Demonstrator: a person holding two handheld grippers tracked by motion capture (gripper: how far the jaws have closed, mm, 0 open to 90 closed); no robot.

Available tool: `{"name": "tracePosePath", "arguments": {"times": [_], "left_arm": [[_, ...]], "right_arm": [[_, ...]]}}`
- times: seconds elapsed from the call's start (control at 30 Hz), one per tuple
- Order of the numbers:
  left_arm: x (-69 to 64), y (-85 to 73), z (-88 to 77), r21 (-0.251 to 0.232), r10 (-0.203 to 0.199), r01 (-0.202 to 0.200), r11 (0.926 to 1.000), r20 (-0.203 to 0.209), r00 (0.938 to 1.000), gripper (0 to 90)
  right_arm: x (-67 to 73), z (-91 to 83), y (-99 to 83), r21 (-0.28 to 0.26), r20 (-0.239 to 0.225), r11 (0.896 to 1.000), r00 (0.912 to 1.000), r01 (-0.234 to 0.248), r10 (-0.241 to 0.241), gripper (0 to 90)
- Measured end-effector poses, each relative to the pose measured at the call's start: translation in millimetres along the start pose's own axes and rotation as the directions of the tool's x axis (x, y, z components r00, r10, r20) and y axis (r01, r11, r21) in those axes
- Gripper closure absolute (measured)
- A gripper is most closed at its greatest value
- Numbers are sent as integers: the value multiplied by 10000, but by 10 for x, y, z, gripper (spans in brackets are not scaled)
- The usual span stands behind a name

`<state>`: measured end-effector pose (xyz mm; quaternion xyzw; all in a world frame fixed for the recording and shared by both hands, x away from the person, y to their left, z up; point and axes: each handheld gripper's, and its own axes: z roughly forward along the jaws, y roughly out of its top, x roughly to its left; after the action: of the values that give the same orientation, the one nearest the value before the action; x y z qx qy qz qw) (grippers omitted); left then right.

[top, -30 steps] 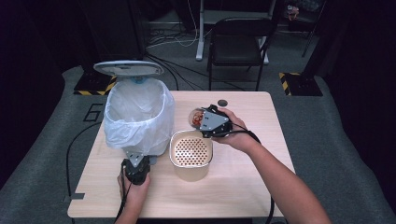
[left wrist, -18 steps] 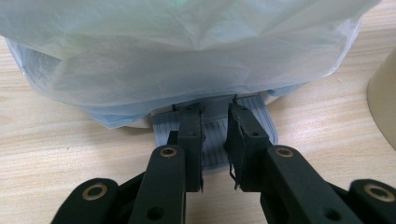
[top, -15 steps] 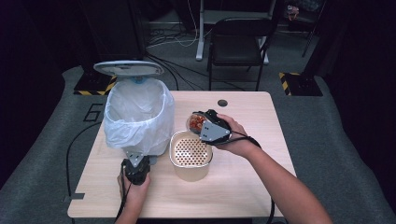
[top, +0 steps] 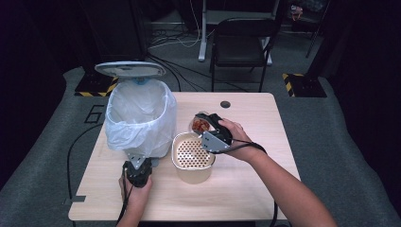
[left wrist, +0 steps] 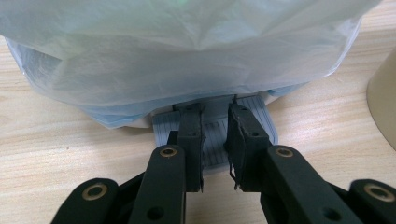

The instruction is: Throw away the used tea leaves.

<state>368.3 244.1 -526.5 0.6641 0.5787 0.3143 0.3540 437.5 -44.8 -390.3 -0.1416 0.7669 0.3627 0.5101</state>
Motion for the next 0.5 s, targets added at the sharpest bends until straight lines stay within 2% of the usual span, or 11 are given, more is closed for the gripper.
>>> {"name": "tracePosePath", "arguments": {"times": [0.07,0.17,0.23,0.3,0.4,0.47,0.5], "left_arm": [[1,1,-3,36,11,-11,10000,18,10000,758],[2,2,-3,36,32,-32,10000,17,10000,759],[2,2,-3,42,34,-34,10000,19,10000,759],[2,2,-3,46,24,-24,10000,24,10000,759],[2,0,-1,3,25,-25,10000,0,10000,759],[3,0,0,-8,21,-21,10000,3,10000,759],[3,1,-1,4,11,-11,10000,10,10000,758]], "right_arm": [[26,3,13,126,-10,9983,9984,570,-570,439],[71,11,44,253,87,9871,9873,1583,-1586,440],[112,19,71,409,180,9715,9720,2334,-2343,441],[140,27,96,415,258,9587,9589,2814,-2826,442],[193,35,123,567,576,9220,9207,3831,-3861,442],[217,41,136,668,814,8943,8909,4424,-4468,443],[227,41,144,731,904,8774,8730,4742,-4793,443]]}}
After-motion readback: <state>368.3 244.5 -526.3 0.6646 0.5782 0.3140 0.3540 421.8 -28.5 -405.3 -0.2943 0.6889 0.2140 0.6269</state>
